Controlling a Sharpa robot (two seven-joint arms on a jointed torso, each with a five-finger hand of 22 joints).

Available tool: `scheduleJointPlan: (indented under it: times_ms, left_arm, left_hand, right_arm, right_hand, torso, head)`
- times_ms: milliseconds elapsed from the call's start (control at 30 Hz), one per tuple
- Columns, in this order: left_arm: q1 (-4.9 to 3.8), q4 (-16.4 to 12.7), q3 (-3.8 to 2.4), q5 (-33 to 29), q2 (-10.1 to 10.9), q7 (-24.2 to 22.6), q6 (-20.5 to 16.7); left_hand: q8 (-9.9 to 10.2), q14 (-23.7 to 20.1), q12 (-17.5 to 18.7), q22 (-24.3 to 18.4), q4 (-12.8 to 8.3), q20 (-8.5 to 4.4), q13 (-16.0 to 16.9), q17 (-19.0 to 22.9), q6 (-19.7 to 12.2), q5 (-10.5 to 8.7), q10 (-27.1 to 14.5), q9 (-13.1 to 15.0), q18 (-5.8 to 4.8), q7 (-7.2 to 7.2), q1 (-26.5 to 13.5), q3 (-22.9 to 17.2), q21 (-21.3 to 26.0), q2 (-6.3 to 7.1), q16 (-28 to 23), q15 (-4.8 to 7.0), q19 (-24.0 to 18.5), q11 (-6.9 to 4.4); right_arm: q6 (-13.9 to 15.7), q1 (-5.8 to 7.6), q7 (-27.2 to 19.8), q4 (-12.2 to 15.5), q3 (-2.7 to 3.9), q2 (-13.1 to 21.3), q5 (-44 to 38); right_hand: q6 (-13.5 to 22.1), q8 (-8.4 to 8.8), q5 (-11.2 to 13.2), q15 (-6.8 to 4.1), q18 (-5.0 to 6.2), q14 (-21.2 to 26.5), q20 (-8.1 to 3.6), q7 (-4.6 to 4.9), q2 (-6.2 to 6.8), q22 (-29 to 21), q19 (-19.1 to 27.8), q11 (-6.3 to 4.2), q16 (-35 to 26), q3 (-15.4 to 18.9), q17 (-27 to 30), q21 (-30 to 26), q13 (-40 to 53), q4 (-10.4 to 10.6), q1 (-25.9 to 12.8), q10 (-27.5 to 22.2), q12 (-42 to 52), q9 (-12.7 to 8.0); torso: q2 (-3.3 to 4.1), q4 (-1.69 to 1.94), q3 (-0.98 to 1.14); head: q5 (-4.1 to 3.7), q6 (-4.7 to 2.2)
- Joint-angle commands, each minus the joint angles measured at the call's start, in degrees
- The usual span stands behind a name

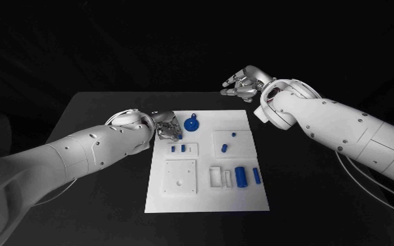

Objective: Assemble the parts on the task board

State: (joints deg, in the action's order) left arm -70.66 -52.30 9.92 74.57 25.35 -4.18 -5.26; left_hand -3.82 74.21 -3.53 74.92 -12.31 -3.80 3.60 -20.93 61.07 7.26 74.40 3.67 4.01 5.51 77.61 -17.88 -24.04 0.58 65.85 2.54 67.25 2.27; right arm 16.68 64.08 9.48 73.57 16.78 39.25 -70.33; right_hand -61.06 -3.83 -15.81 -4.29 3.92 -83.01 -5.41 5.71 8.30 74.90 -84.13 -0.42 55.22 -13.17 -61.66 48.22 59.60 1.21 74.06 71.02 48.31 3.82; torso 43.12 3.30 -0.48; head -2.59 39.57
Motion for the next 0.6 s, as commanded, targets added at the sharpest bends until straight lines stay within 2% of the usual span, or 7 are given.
scheduleJointPlan:
  times_ms: [33, 300, 333, 367, 500, 533, 600]
  left_arm:
    - [0.60, 0.46, 0.42, 0.59, 0.76, 1.55, 0.43]
    - [0.53, 0.74, 0.10, -1.78, 2.24, -0.29, -4.42]
    - [0.52, 0.79, 0.04, -2.18, 2.38, -0.53, -4.97]
    - [0.49, 0.84, -0.13, -2.85, 2.63, -0.85, -5.81]
    - [0.33, 0.60, -1.21, -6.73, 3.75, -2.10, -8.42]
    - [0.24, 0.43, -1.43, -8.24, 4.06, -2.52, -8.83]
    - [-0.07, -0.14, -2.01, -13.54, 4.93, -3.69, -9.18]
  left_hand:
    - [0.23, 0.01, 0.12, 1.27, -0.04, 0.40, -0.14, 0.08, -0.61, -0.16, -0.99, -0.04, 0.67, -0.07, 0.17, -0.45, 0.05, 0.76, -0.20, -0.32, -0.16, 0.33]
    - [0.21, -0.94, 0.12, 1.33, -0.22, 1.07, -0.15, 0.51, -1.90, 0.47, -3.72, -0.03, 1.34, -0.20, 0.06, -1.95, -0.30, 1.96, -0.90, -1.03, -1.01, 1.32]
    - [0.21, -1.20, 0.11, 1.32, -0.24, 1.17, -0.15, 0.67, -1.89, 0.55, -4.06, -0.03, 1.41, -0.12, 0.06, -2.22, -0.36, 2.15, -1.16, -1.13, -1.26, 1.45]
    - [0.22, -2.03, 0.10, 1.29, -0.32, 1.32, -0.16, 1.08, -1.86, 0.68, -5.02, -0.04, 1.45, -0.07, 0.09, -2.45, -0.18, 2.38, -2.02, -1.35, -1.84, 1.78]
    - [0.17, -2.37, 0.13, 1.40, -0.57, 1.46, -0.17, 1.93, -1.14, 1.12, -5.22, -0.02, 1.76, 0.81, 0.46, -3.19, -0.43, 2.37, -3.39, -1.43, -2.36, 2.04]
    - [0.20, -3.01, 0.15, 1.34, -0.63, 1.55, -0.18, 2.66, -0.57, 1.13, -5.03, -0.03, 1.75, 1.02, 0.51, -3.36, -0.27, 2.33, -4.84, -1.44, -3.17, 2.03]
    - [0.21, -4.35, 0.13, 1.18, -0.59, 1.72, -0.17, 4.22, 0.15, 1.07, -4.34, -0.02, 1.46, 1.27, 0.64, -3.29, 0.65, 2.10, -8.24, -1.49, -5.00, 2.04]
  right_arm:
    - [-0.83, -0.17, -0.47, 0.06, 0.03, 0.32, -0.12]
    - [-1.68, -1.05, -1.01, 0.86, 0.03, 1.77, -0.21]
    - [-1.81, -1.16, -1.12, 0.90, 0.04, 1.91, -0.35]
    - [-2.13, -1.33, -1.30, 0.96, 0.03, 2.13, -0.85]
    - [-3.53, -2.13, -1.78, 1.11, 0.03, 2.86, -4.54]
    - [-3.83, -2.35, -1.83, 1.15, 0.02, 3.02, -5.66]
    - [-4.52, -2.95, -1.78, 1.27, 0.01, 3.39, -8.78]
  right_hand:
    - [0.61, 0.20, 0.02, -0.08, 0.78, 0.17, -0.01, 0.16, -0.33, 6.08, -1.65, -0.23, -0.40, -0.04, 0.26, -0.37, -5.23, -0.67, -0.21, -0.65, -5.41, -0.02]
    - [0.27, 0.27, 0.58, -0.10, 0.77, 0.51, -0.15, 0.27, -0.50, 5.65, -1.45, -0.10, -2.90, -1.89, 2.65, -2.61, -26.16, -2.11, -0.20, 1.95, -25.58, -0.06]
    - [-0.11, -0.01, 0.68, -0.01, 0.85, 0.50, -0.03, 0.02, 0.24, 5.62, -1.49, 0.01, -2.89, -2.52, 2.75, -2.78, -31.22, -2.56, -0.04, 4.35, -29.77, 0.04]
    - [-0.01, 0.28, 0.64, 0.22, 0.99, 0.38, 0.05, 0.52, -0.28, 5.54, -1.57, 0.37, -2.81, -3.55, 2.81, -3.22, -36.25, -2.42, -0.29, 4.98, -34.38, -0.06]
    - [-0.96, 0.22, 1.61, 0.82, 1.42, 0.33, 0.54, 0.65, -0.41, 5.44, -1.73, 1.56, -2.69, -6.51, 2.92, -3.74, -45.65, -3.70, 0.41, 4.72, -42.74, -0.02]
    - [-1.22, 0.45, 2.31, 1.22, 1.64, 0.35, 0.95, 1.04, 0.00, 5.46, -1.75, 2.01, -2.61, -8.27, 2.96, -3.80, -48.85, -4.28, 0.14, 5.60, -44.94, -0.11]
    - [-1.92, 0.30, 2.67, 1.35, 1.91, 0.42, 1.13, 0.67, 0.17, 5.45, -1.71, 2.21, -2.60, -10.46, 3.06, -3.94, -51.80, -5.35, 0.47, 4.85, -44.70, -0.04]
  torso:
    - [-0.02, 0.02, -0.03]
    - [-0.05, 0.10, -0.08]
    - [-0.07, 0.10, -0.10]
    - [-0.06, 0.08, -0.08]
    - [-0.11, 0.00, -0.03]
    - [-0.14, -0.02, -0.06]
    - [-0.14, 0.00, -0.03]
  head:
    - [0.02, -0.19]
    - [0.10, -0.65]
    - [0.10, -0.68]
    - [0.10, -0.77]
    - [-0.12, -1.04]
    - [-0.27, -1.13]
    - [-0.48, -1.25]
